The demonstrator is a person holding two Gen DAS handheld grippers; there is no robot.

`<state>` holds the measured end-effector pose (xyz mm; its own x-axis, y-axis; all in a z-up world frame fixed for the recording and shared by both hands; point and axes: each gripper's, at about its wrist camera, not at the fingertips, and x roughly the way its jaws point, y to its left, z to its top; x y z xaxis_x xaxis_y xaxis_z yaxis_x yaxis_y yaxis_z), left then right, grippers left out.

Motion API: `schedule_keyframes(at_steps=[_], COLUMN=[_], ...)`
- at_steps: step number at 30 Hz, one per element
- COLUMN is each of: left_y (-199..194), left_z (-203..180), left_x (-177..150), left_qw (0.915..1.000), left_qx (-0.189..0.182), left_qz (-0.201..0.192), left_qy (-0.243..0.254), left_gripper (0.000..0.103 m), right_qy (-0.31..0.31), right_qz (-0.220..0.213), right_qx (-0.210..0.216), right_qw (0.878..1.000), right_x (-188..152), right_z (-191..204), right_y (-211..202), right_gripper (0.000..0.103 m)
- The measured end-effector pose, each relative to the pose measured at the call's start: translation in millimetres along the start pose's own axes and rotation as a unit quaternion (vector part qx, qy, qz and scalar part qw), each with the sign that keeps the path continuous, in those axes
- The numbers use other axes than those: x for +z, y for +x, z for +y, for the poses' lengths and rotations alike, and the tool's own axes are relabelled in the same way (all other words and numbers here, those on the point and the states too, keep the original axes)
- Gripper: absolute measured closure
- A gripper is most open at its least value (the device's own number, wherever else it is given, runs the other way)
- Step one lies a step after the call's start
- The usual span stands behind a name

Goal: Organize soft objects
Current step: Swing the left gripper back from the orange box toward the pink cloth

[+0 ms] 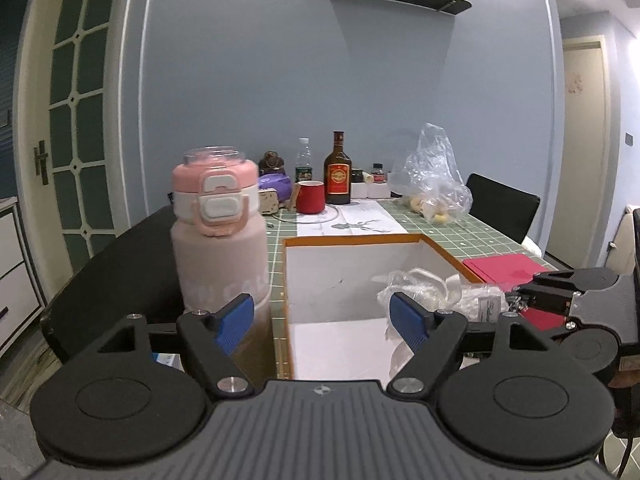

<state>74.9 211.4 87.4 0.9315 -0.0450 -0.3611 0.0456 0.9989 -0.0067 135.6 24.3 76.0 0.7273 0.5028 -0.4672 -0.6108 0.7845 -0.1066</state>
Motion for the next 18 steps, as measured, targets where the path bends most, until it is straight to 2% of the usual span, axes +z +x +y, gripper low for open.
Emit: schedule_keyframes(at_steps=[9,18], left_y=[-7.3,-6.9], left_z=[8.5,22.0], left_x=[-4.5,-7.3], left_qw=[0.9999,0.9992], left_qx=[0.014,0.035], left_qz=[-0.007,0.002], left_qy=[0.002,-0.018], left_gripper=[0.012,0.013], right_qy=[-0.032,-0.031], right_qz=[0.011,0.035], right_qx=[0.02,0.023], right_qw=[0.999,0.999], right_x=[26.4,37.1], right_z=[8.1,11.5], right_y=[17.7,39.3], right_gripper=[0.05,0.049])
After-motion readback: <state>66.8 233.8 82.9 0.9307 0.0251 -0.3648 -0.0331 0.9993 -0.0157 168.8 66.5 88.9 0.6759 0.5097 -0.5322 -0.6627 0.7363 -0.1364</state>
